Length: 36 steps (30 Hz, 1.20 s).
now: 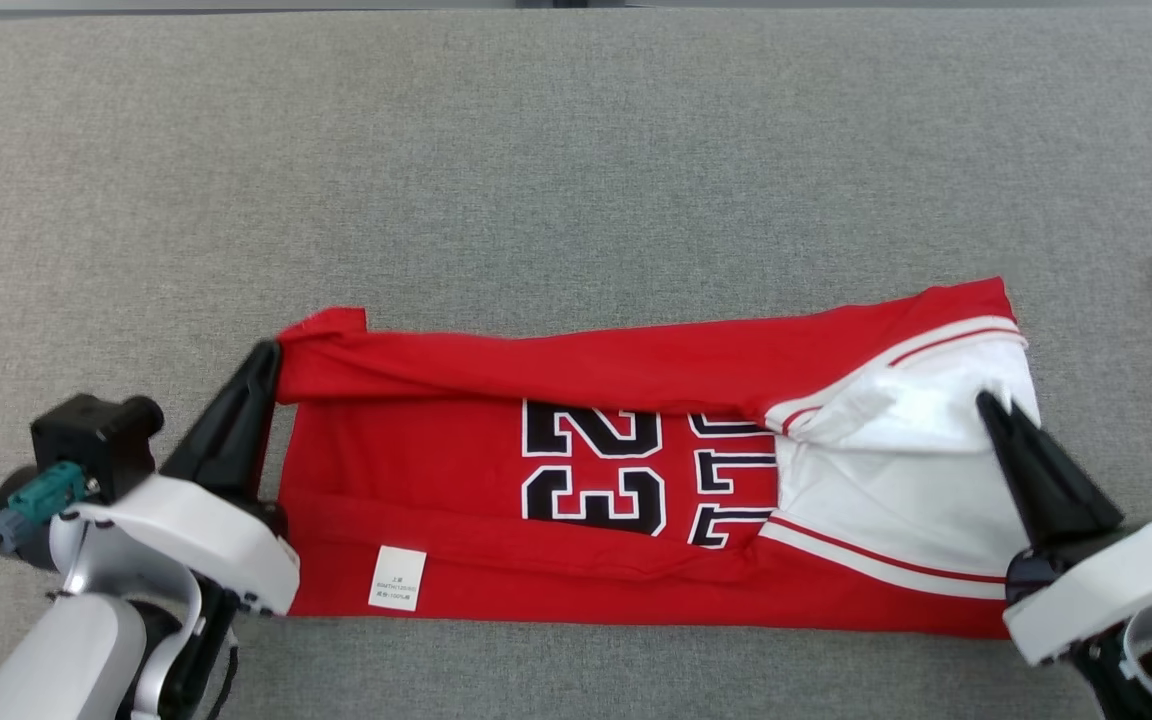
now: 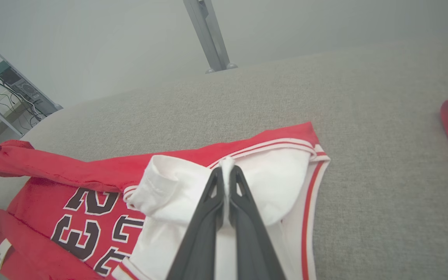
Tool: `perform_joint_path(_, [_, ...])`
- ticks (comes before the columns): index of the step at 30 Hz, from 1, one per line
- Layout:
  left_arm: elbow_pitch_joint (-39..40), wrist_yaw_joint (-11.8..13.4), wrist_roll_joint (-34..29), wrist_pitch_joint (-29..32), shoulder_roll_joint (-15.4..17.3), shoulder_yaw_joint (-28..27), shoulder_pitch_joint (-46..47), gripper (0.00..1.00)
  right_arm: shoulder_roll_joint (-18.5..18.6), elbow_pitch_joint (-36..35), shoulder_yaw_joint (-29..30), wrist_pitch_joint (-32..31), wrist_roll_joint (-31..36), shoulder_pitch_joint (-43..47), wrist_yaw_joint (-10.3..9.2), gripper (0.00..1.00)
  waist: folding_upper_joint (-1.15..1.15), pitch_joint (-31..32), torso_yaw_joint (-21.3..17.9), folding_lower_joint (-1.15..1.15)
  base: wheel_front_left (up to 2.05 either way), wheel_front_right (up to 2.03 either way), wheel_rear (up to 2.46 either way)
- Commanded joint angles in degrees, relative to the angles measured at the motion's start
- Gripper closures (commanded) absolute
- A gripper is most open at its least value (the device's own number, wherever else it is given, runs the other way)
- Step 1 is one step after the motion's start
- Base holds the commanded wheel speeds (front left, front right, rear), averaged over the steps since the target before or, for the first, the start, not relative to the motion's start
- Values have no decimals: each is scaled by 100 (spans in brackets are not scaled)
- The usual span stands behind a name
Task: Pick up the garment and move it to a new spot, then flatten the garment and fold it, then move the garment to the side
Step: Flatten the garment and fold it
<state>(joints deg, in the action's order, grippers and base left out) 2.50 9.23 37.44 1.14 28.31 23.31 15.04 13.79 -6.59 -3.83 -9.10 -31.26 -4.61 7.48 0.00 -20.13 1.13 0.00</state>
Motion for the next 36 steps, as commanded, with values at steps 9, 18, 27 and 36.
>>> perform_joint_path(9, [-87,121,510,217,-190,2,-602,0,-602,-40,219,-348,65,727,3,0,0,-28,-76,0,0,0,0])
perform_joint_path(18, [-159,473,461,-482,-353,-430,-705,0,-997,-279,1057,604,560,704,3,0,0,110,-151,0,0,0,0])
perform_joint_path(27, [-167,655,-82,-1292,-608,-497,25,0,-1069,-229,1069,1304,1353,57,3,0,0,301,-11,0,0,0,0])
perform_joint_path(36, [-1264,382,-490,-1618,-1119,-669,482,0,-1074,503,783,1663,1883,-357,3,0,0,602,40,0,0,0,0])
